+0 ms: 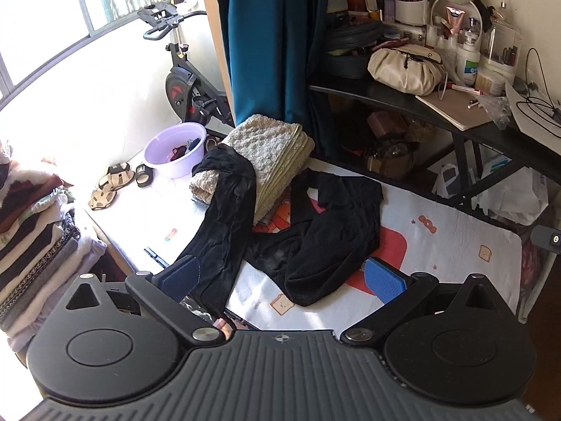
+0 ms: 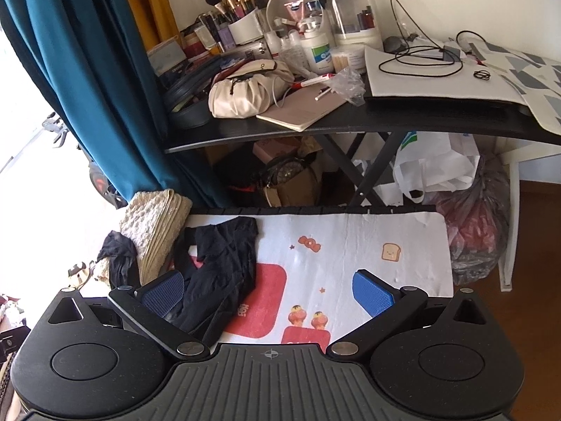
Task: Fold clothes
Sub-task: 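Approach the black shirt on the printed table with both grippers, then close the left gripper on the black shirt while the right gripper grasps it too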
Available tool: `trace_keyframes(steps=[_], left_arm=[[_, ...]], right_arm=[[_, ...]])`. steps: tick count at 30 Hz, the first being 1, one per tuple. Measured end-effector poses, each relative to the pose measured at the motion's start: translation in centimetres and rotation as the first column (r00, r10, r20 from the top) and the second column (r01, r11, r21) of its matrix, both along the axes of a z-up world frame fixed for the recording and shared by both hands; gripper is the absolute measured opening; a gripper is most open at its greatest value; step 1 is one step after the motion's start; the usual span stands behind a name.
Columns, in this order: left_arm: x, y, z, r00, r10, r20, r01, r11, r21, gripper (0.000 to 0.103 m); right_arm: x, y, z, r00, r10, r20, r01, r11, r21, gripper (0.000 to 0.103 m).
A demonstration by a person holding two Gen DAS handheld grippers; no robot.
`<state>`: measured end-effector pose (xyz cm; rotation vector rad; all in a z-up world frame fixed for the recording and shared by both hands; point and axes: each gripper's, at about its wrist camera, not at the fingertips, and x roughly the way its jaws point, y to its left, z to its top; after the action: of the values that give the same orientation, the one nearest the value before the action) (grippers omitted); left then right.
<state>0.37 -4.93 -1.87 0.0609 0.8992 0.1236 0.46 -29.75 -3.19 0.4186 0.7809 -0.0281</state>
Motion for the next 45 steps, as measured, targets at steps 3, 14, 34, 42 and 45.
trace_keyframes(steps=[3,14,34,42,45], left_arm=[[0.1,0.3,-0.3,1.000,-0.006,0.007,0.006,1.000,-0.019,0.102],[2.5,4.1,-6.1,0.998,-0.064,-0.008,0.064,0.997,-0.048,0.102],[19.9,9.7,-27.3,0.876,-0.432,-0.215,0.412,0.901,-0.132,0.081],[23.3,8.8,-35.1,0.770,-0.536,-0.347,0.482,0.844,-0.234,0.071],[22.7,8.8,-35.4,0.751,-0.566,-0.340,0.490,0.823,-0.287,0.022]], right_arm=[[0.5,0.1,-0.6,1.000,0.014,-0.011,-0.014,1.000,0.009,0.102],[3.4,1.3,-4.8,0.997,-0.017,-0.081,0.016,1.000,-0.015,0.098],[22.6,12.1,-23.8,0.934,-0.151,-0.323,0.150,0.988,-0.030,0.046],[28.3,14.8,-32.0,0.877,-0.151,-0.456,0.119,0.988,-0.098,0.057],[28.4,15.5,-32.9,0.866,-0.119,-0.485,0.082,0.992,-0.097,0.040]])
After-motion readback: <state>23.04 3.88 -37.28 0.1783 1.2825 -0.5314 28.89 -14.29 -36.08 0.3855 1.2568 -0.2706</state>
